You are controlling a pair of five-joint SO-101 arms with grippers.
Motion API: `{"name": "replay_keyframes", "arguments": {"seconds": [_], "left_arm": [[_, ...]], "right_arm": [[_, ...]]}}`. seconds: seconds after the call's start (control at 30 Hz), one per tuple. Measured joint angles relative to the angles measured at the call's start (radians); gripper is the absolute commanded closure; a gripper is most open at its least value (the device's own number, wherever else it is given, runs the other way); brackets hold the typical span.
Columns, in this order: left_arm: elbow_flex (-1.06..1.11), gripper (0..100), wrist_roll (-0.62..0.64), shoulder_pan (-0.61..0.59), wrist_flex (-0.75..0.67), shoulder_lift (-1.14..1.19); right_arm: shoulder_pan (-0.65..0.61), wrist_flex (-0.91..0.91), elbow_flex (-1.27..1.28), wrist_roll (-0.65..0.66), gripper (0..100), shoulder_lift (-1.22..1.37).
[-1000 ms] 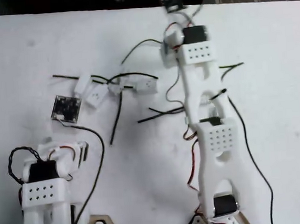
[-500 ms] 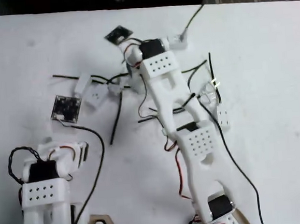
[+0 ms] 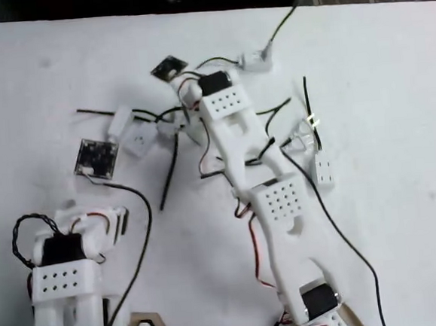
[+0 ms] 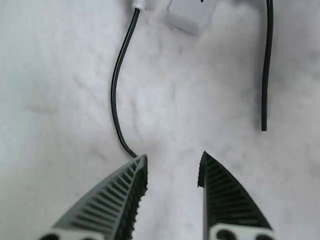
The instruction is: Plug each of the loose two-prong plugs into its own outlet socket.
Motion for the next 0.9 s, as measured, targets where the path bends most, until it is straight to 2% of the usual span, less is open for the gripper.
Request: {"name": "replay_keyframes", "arguments": {"seconds": [0.07, 0.23, 0.33, 0.53, 0.67, 0.9], "left_arm": [[0.0, 82, 0.0, 0.0, 0.0, 0.0], [0.0, 82, 0.0, 0.0, 0.0, 0.0], [0.0, 82, 0.0, 0.0, 0.0, 0.0], [0.0, 82, 0.0, 0.0, 0.0, 0.0], [0.0, 82, 0.0, 0.0, 0.0, 0.0], [0.0, 82, 0.0, 0.0, 0.0, 0.0]], "right_arm": [[0.0, -0.002, 0.0, 0.0, 72.4, 0.011], [0.003, -0.002, 0.0, 0.0, 91.4, 0.011], [0.002, 0.0, -0.003, 0.0, 98.1, 0.011], [-0.002, 0.138, -0.14, 0.0, 98.2, 0.012], [0.012, 0.161, -0.175, -0.002, 98.2, 0.012], [0.018, 0.167, 0.034, -0.006, 98.2, -0.132]]}}
